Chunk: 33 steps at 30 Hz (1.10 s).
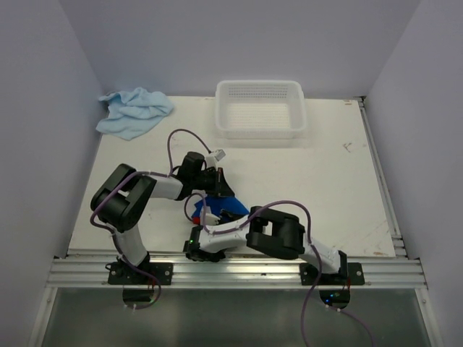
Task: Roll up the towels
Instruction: Roll the towel
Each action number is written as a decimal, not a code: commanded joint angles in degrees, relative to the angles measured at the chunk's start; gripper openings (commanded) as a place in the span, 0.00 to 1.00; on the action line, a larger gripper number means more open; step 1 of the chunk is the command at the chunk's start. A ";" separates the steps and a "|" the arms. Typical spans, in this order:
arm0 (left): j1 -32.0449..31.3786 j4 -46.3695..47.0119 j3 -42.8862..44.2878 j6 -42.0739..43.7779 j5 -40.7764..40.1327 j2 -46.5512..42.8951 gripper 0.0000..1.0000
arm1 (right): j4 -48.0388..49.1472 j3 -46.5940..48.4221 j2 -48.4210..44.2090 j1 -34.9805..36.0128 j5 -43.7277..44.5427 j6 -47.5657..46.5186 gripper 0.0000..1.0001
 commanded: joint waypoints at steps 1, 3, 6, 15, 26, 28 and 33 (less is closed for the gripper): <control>2.15 -1.01 -1.24 3.19 -9.16 3.21 0.00 | -2.88 -1.58 -4.45 2.77 -3.96 5.92 0.58; 2.15 -0.65 -1.33 2.75 -9.42 3.56 0.00 | -3.14 -1.94 -5.24 2.95 -4.14 6.63 0.59; 2.15 0.05 -1.85 2.31 -9.51 3.57 0.00 | -2.61 -2.90 -6.91 3.30 -5.01 7.24 0.61; 1.79 1.37 -2.73 1.69 -9.51 1.73 0.00 | 4.76 -14.92 -22.54 5.32 -10.19 10.41 0.61; 1.00 1.20 -3.44 1.52 -10.21 -0.56 0.00 | 28.32 -30.06 -55.50 5.67 -21.19 -1.01 0.64; 0.92 1.28 -3.52 1.43 -10.39 -0.83 0.00 | 29.81 -30.85 -57.79 2.87 -23.55 -1.72 0.66; 0.74 2.60 -4.40 0.46 -10.39 -1.88 0.00 | 44.12 -36.55 -65.35 -15.01 -40.75 -5.06 0.61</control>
